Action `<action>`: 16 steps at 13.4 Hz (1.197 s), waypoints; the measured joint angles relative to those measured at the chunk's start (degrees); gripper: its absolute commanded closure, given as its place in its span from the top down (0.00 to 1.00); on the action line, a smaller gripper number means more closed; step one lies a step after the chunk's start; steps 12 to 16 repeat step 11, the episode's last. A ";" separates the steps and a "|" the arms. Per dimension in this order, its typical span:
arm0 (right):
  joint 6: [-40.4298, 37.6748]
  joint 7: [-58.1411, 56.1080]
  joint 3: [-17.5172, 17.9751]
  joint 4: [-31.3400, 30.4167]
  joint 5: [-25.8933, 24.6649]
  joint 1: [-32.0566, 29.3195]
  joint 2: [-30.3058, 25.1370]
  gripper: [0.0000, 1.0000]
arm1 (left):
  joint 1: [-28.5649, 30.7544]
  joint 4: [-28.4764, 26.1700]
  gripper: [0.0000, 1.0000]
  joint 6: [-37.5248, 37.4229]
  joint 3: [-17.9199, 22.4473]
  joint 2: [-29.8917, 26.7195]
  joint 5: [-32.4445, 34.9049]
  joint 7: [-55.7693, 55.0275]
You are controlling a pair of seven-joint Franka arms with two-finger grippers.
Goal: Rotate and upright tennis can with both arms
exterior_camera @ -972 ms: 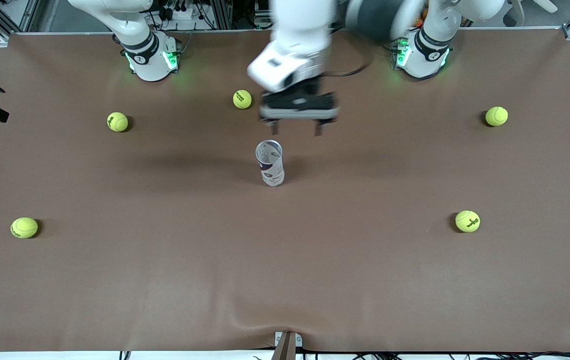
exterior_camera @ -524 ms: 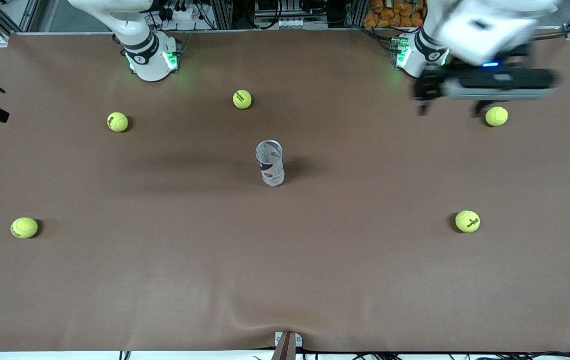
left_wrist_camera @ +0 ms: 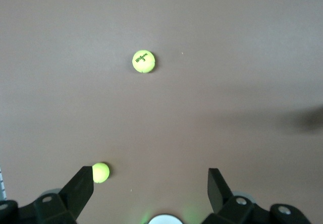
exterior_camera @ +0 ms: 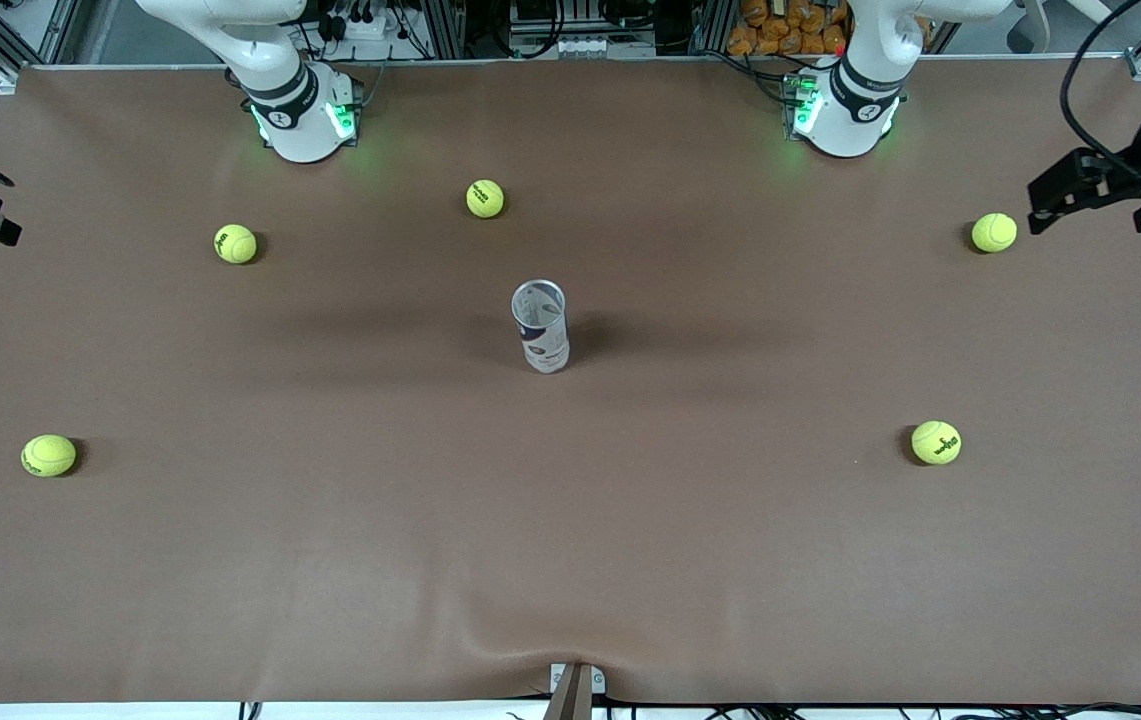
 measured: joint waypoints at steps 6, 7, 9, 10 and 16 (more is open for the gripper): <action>0.02 -0.01 0.03 0.00 0.00 0.34 0.07 1.00 | 0.69 -10.17 1.00 2.40 -0.19 -7.49 -0.31 -3.00; 0.02 -0.01 0.05 0.00 0.00 0.56 0.13 1.00 | 0.79 -10.51 1.00 2.40 -0.23 -7.63 -0.40 -4.83; 0.02 -0.01 0.08 0.00 0.00 0.91 0.26 1.00 | 0.81 -10.77 1.00 2.41 -0.36 -7.78 -0.40 -7.01; 0.02 -0.01 0.08 0.00 0.00 0.98 0.30 1.00 | 0.83 -10.76 1.00 2.44 -0.37 -7.78 -0.40 -7.01; 0.02 -0.01 0.08 0.00 0.00 1.00 0.31 1.00 | 0.86 -10.69 1.00 2.55 -0.37 -7.74 -0.40 -7.01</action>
